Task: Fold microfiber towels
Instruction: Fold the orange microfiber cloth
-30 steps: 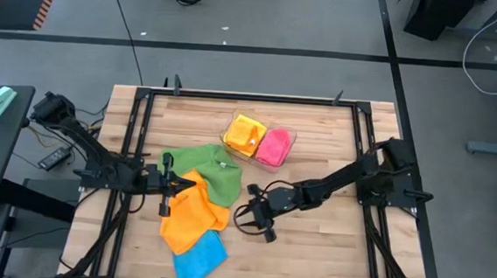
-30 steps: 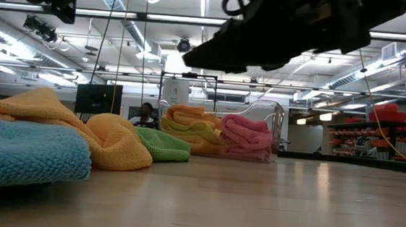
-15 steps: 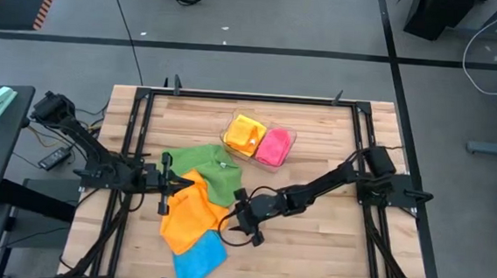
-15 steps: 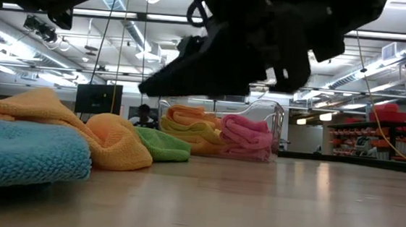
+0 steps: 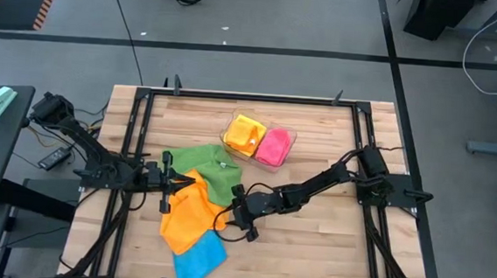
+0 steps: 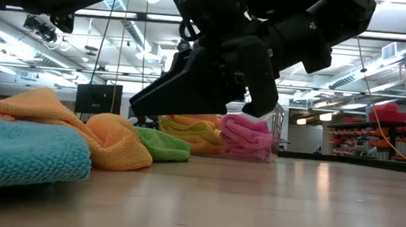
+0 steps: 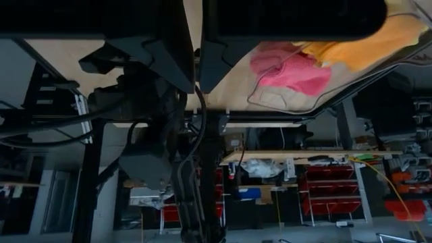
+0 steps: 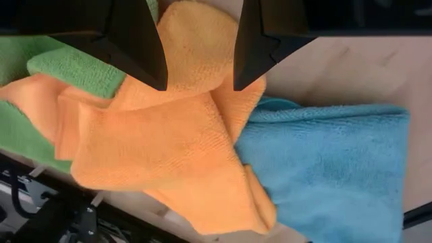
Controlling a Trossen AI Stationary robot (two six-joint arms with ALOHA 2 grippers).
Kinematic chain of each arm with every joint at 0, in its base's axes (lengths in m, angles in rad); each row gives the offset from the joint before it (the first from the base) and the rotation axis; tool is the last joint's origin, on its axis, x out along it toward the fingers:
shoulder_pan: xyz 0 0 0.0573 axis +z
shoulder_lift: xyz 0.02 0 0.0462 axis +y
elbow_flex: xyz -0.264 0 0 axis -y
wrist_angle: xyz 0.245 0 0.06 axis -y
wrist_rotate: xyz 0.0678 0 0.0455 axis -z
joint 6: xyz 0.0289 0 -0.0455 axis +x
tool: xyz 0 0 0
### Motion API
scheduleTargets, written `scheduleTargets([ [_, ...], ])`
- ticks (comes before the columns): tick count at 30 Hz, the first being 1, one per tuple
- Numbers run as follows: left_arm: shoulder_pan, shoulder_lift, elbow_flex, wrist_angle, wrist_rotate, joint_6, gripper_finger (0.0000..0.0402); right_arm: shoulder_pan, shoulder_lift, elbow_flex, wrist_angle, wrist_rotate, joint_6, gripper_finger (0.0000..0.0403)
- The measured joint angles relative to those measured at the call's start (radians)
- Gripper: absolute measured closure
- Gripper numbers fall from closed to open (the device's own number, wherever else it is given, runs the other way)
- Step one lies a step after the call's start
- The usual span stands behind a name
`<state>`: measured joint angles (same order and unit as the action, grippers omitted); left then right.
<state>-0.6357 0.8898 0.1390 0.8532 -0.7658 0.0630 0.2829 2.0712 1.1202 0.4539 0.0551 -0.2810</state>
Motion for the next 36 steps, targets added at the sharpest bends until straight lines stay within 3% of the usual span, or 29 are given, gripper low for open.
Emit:
scheduleTargets([
  [26,0.0,0.0,0.0,-0.005,0.0,-0.008,0.0381,0.001,0.079,-0.002,0.054,-0.035,0.053,0.0225],
  [36,0.0,0.0,0.0,-0.005,0.0,-0.008,0.0375,-0.018,0.079,-0.001,-0.035,-0.056,0.055,0.0299],
])
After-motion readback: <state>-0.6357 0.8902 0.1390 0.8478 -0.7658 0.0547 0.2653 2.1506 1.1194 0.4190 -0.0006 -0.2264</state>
